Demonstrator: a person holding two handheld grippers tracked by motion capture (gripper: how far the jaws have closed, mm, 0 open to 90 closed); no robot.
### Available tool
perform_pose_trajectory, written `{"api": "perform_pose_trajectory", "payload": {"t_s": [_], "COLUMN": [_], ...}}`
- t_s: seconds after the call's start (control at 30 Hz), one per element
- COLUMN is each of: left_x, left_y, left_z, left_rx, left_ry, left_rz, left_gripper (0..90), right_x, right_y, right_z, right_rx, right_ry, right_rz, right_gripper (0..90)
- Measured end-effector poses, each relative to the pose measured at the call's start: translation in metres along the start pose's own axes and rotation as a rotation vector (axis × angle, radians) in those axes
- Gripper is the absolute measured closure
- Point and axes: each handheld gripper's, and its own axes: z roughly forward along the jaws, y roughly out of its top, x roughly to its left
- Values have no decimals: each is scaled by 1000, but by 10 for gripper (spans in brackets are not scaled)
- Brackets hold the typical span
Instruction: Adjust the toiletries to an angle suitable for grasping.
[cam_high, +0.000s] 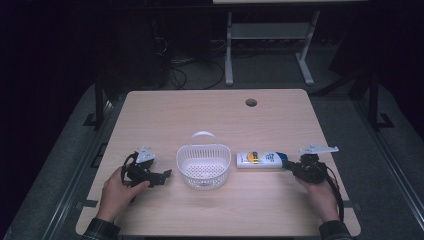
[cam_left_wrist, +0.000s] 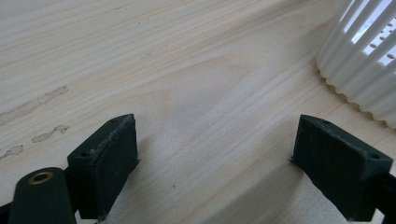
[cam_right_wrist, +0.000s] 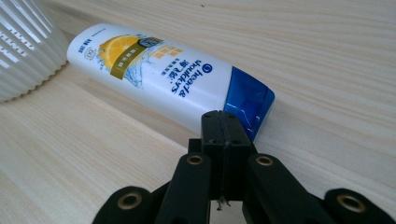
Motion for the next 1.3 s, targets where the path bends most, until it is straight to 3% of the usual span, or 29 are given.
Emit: {"api": "perform_pose_trajectory", "payload": {"t_s": [0.6,1.3], "left_x": [0,0], "left_y": [0,0], "left_z": [0,0], "left_rx": [0,0], "left_ry": [0,0], "left_rz": [0,0], "left_gripper": [130,130], "right_x": [-4,-20], "right_y": [-1,17], "right_z": [6,25], "right_rx": [14,-18], "right_ry": [-8,-31], "right_rz": [3,52], "right_gripper": [896,896]}}
